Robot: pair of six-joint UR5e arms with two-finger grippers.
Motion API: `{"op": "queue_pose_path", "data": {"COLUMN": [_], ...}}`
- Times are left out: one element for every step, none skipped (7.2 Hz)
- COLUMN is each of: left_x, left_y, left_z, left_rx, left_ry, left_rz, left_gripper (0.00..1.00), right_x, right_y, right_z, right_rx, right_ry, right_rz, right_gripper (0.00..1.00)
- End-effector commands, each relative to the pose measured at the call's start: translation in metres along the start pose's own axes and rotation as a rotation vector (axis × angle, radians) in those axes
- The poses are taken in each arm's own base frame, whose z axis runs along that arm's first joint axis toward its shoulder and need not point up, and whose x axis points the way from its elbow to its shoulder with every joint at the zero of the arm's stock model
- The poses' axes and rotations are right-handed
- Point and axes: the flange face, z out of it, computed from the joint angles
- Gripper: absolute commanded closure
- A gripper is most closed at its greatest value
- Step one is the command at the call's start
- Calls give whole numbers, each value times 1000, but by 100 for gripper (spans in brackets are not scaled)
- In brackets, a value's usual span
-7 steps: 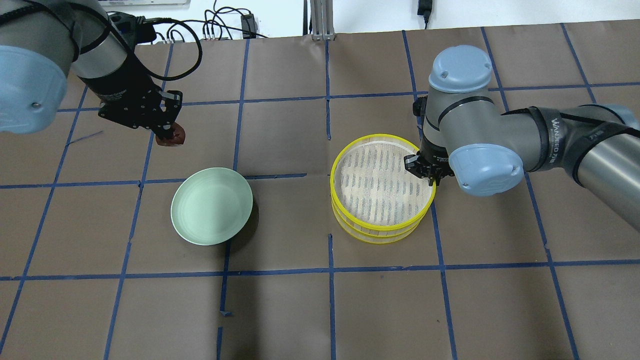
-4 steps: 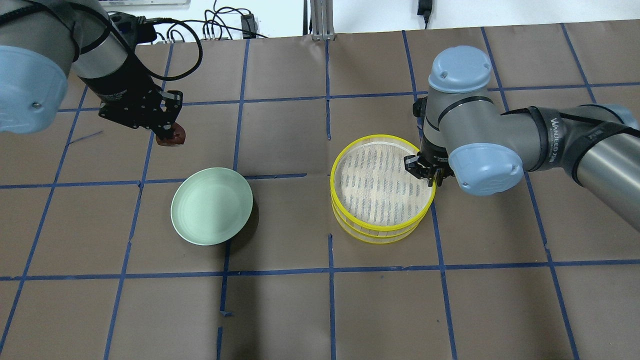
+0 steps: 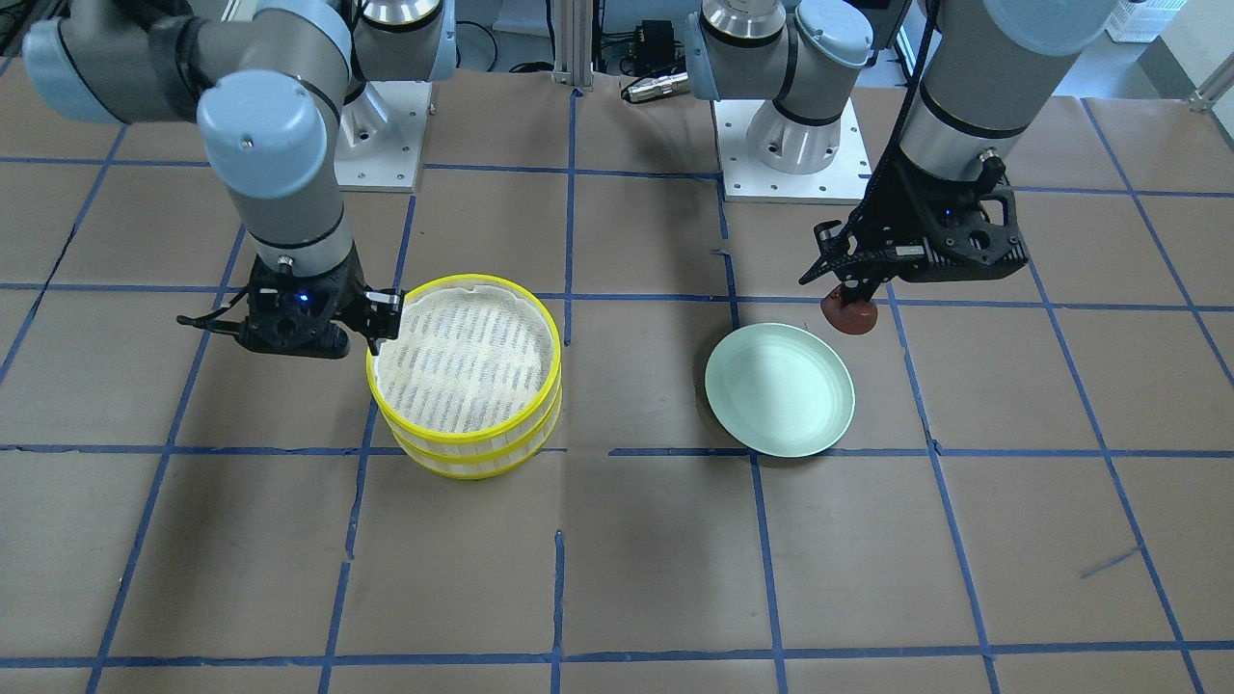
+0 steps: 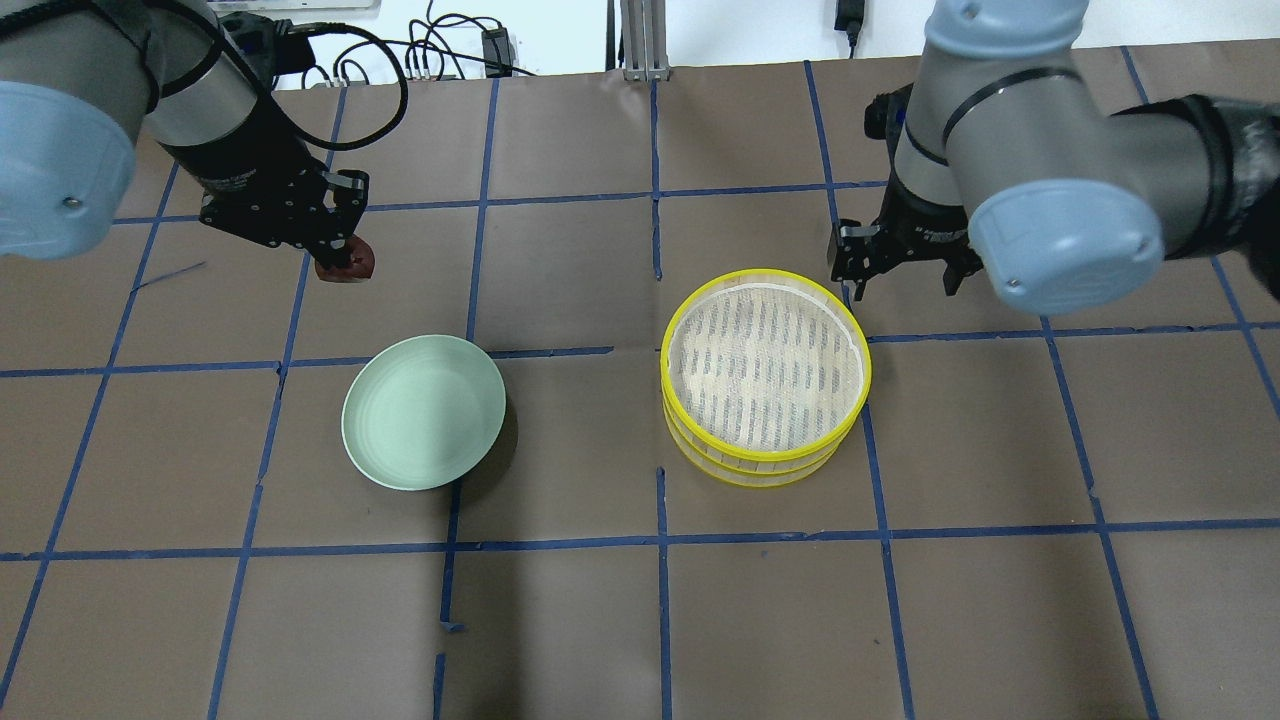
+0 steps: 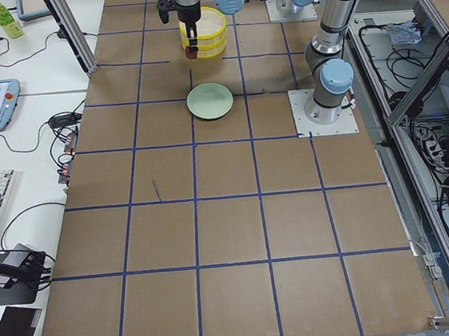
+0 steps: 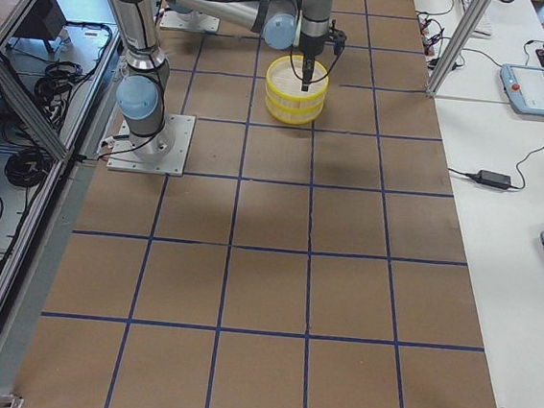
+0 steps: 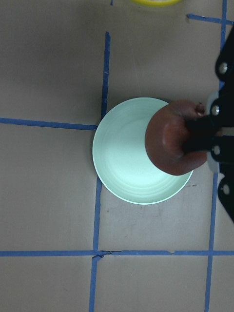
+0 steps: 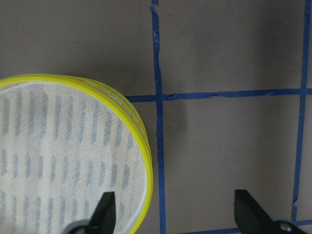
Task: Place buns in different layers of steamer
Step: 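Open the right gripper and raise it off the steamer rim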
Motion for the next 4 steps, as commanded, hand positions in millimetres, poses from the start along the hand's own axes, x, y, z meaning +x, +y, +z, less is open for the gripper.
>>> {"op": "queue_pose_path", "data": {"left_x": [53, 92, 135, 177], "left_y": [8, 19, 39, 52], "left_z": [10, 9, 6, 15], "left_rx": [-1, 36, 57, 84], "left_ry": [-3, 9, 29, 51], "left_rz": [8, -31, -67, -86], "left_gripper": [98, 98, 98, 98], "right_x": [8, 3, 5, 9], "right_y": [8, 10, 10, 3], "right_z": [-106, -103, -100, -103], "right_rx": [-36, -47, -43, 17], "right_ry": [-61, -64, -61, -57], "right_rz": [10, 10, 16, 28], "right_gripper": [0, 0, 0, 0]}}
